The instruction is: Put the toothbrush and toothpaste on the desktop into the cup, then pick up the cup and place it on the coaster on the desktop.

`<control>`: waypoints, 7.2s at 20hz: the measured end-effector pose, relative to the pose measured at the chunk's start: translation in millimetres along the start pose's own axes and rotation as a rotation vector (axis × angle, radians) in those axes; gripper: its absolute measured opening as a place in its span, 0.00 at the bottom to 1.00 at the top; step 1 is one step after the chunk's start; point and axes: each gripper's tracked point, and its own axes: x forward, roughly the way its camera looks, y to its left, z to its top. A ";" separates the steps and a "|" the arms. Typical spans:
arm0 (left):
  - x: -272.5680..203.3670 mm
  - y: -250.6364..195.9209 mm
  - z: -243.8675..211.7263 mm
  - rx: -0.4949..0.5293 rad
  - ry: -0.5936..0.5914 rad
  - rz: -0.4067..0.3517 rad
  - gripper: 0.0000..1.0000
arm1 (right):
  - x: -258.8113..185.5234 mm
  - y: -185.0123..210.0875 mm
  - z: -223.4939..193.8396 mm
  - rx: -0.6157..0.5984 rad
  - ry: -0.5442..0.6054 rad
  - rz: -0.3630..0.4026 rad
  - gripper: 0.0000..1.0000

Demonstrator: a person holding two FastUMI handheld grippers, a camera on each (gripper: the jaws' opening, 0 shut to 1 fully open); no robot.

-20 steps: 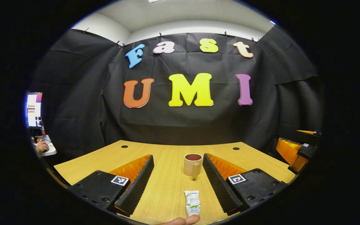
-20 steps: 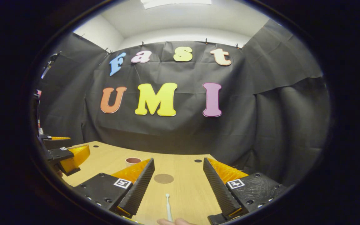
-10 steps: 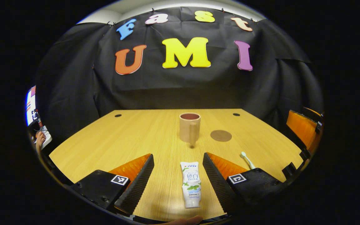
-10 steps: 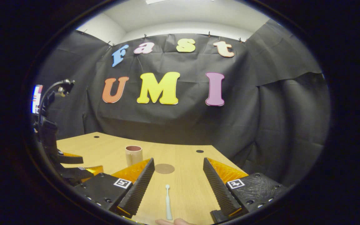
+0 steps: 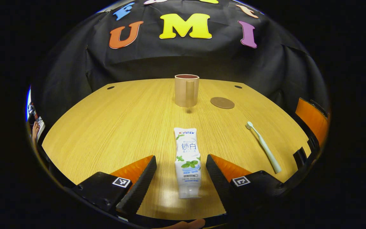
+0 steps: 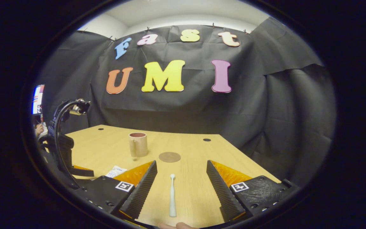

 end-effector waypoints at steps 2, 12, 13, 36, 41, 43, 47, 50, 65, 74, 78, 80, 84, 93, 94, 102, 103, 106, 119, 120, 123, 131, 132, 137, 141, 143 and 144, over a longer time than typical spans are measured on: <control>4.2 -1.2 -5.0 0.016 0.022 0.010 1.00 | 1.5 -0.1 -1.0 -0.008 -0.002 -0.003 0.95; 7.1 -7.1 -5.9 0.054 0.039 0.005 0.53 | 4.0 -9.7 -5.8 0.008 0.013 -0.014 0.95; 7.1 -7.4 -5.5 0.049 0.032 -0.002 0.53 | 4.7 -10.1 -8.0 0.008 0.020 -0.012 0.95; -40.5 -6.6 75.2 0.042 -0.431 -0.040 0.51 | 72.4 22.0 -112.9 0.009 0.451 0.018 0.74; -39.5 1.6 96.9 0.008 -0.449 -0.044 0.51 | 84.4 20.8 -118.9 0.014 0.484 0.017 0.39; -35.1 6.8 105.7 -0.005 -0.453 -0.039 0.51 | 87.6 17.5 -116.2 0.033 0.484 0.007 0.34; -31.6 13.7 127.4 -0.022 -0.463 -0.032 0.51 | 95.2 20.8 -120.3 0.073 0.503 0.042 0.12; -27.6 18.6 148.2 -0.026 -0.486 -0.027 0.51 | 96.5 21.4 -121.4 0.104 0.528 0.059 0.08; 14.0 18.4 207.8 -0.032 -0.480 -0.073 0.51 | 79.6 19.0 -17.2 0.079 0.191 0.114 0.00; 77.2 -6.3 283.3 -0.031 -0.551 -0.223 0.51 | 85.8 20.0 51.1 0.060 0.015 0.145 0.00; 112.1 -2.9 295.5 -0.012 -0.573 -0.199 0.51 | 97.1 22.4 47.9 0.076 0.015 0.165 0.00; 127.9 -1.9 294.7 -0.022 -0.565 -0.178 0.51 | 100.6 22.0 45.7 0.066 0.019 0.166 0.00; 146.8 -2.9 282.1 -0.041 -0.526 -0.160 0.51 | 105.9 21.5 40.0 0.071 0.029 0.172 0.00; 152.9 -12.8 269.7 0.012 -0.520 -0.191 0.56 | 110.2 16.6 26.9 0.086 0.059 0.156 0.00; 151.6 -12.9 270.4 0.013 -0.528 -0.188 0.65 | 109.9 18.6 27.8 0.087 0.058 0.159 0.00; 129.6 0.0 261.8 -0.006 -0.516 -0.195 0.79 | 118.7 38.6 44.2 0.080 0.039 0.172 0.00; 124.4 3.1 261.0 -0.012 -0.519 -0.199 0.82 | 120.9 43.1 49.4 0.081 0.030 0.175 0.00; 108.6 17.2 261.0 -0.003 -0.534 -0.194 0.92 | 134.3 59.6 68.7 0.099 -0.007 0.185 0.00; 91.2 91.2 221.4 0.030 -0.575 -0.116 0.94 | 218.4 167.0 143.5 0.299 -0.103 0.392 0.00; 94.6 94.6 218.4 0.021 -0.568 -0.122 0.94 | 222.8 174.0 149.9 0.315 -0.125 0.404 0.00; 107.5 99.5 208.9 0.000 -0.542 -0.134 0.95 | 245.0 189.5 155.9 0.324 -0.163 0.383 0.00; 113.0 102.9 201.1 -0.045 -0.538 -0.186 0.95 | 281.9 226.6 142.8 0.174 -0.178 0.322 0.00; 115.1 103.4 200.0 -0.054 -0.531 -0.189 0.94 | 283.7 229.3 142.8 0.152 -0.186 0.317 0.00; 120.7 108.9 196.1 -0.068 -0.504 -0.171 0.94 | 291.6 233.4 138.0 0.125 -0.183 0.310 0.01; 120.5 108.7 195.7 -0.071 -0.509 -0.174 0.94 | 293.6 230.9 133.5 0.139 -0.163 0.316 0.01; 120.9 108.1 195.4 -0.070 -0.504 -0.173 0.94 | 292.1 228.2 131.3 0.137 -0.161 0.313 0.01; 120.5 108.9 195.9 -0.071 -0.506 -0.172 0.94 | 292.2 227.5 130.5 0.135 -0.160 0.311 0.01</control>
